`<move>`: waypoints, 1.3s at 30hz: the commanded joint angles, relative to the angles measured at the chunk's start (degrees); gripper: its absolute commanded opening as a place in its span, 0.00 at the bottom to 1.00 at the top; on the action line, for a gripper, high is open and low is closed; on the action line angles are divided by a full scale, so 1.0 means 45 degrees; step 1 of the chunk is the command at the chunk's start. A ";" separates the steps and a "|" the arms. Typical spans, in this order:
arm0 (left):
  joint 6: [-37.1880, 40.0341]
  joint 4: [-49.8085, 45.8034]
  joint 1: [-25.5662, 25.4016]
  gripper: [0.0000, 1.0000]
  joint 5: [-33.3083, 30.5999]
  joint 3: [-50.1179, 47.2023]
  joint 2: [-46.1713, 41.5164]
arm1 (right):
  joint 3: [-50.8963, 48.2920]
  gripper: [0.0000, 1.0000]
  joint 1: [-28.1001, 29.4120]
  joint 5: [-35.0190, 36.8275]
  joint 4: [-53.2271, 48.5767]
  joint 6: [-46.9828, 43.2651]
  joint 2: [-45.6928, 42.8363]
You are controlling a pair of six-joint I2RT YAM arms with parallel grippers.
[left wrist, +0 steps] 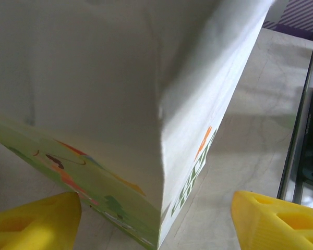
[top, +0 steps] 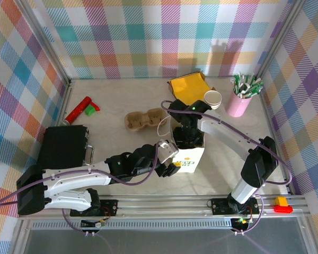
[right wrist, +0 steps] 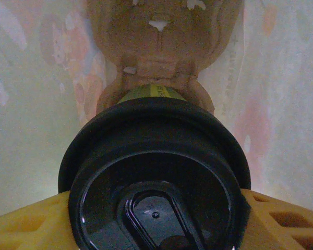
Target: Pack the takeout coffee
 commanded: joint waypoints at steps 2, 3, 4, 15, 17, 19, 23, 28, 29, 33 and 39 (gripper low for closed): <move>0.0082 0.0609 0.0158 0.75 -0.0026 -0.0053 0.0138 | 0.0631 0.48 -0.0053 -0.0203 -0.1126 -0.0247 -0.0198; 0.0085 0.0621 0.0155 0.75 -0.0041 -0.0055 0.0204 | 0.0732 0.48 -0.0054 -0.0205 -0.1206 -0.0270 -0.0211; 0.0086 0.0619 0.0164 0.75 -0.0029 -0.0054 0.0239 | 0.0841 0.48 -0.0054 -0.0194 -0.1309 -0.0287 -0.0181; 0.0075 0.0756 0.0163 0.75 -0.0080 -0.0159 0.0400 | 0.1753 0.47 -0.0060 -0.0165 -0.2338 -0.0456 -0.0101; 0.0068 0.0776 0.0163 0.75 -0.0084 -0.0163 0.0431 | 0.1827 0.47 -0.0053 -0.0280 -0.2393 -0.0515 -0.0057; 0.0066 0.0783 0.0163 0.74 -0.0073 -0.0152 0.0429 | 0.1939 0.48 -0.0068 -0.0329 -0.2550 -0.0551 0.0048; 0.0068 0.0776 0.0163 0.75 -0.0075 -0.0158 0.0417 | 0.1895 0.48 -0.0058 -0.0526 -0.2558 -0.0580 0.0152; 0.0046 0.0777 0.0163 0.75 -0.0108 -0.0153 0.0457 | 0.1588 0.47 -0.0053 -0.0727 -0.2305 -0.0582 0.0228; 0.0031 0.0776 0.0163 0.75 -0.0099 -0.0154 0.0453 | 0.1543 0.47 -0.0054 -0.0751 -0.2252 -0.0609 0.0264; 0.0029 0.0805 0.0163 0.75 -0.0102 -0.0157 0.0450 | 0.1342 0.47 -0.0053 -0.0878 -0.2069 -0.0631 0.0393; 0.0046 0.0776 0.0163 0.75 -0.0115 -0.0093 0.0497 | 0.1058 0.47 -0.0053 -0.0933 -0.1715 -0.0594 0.0453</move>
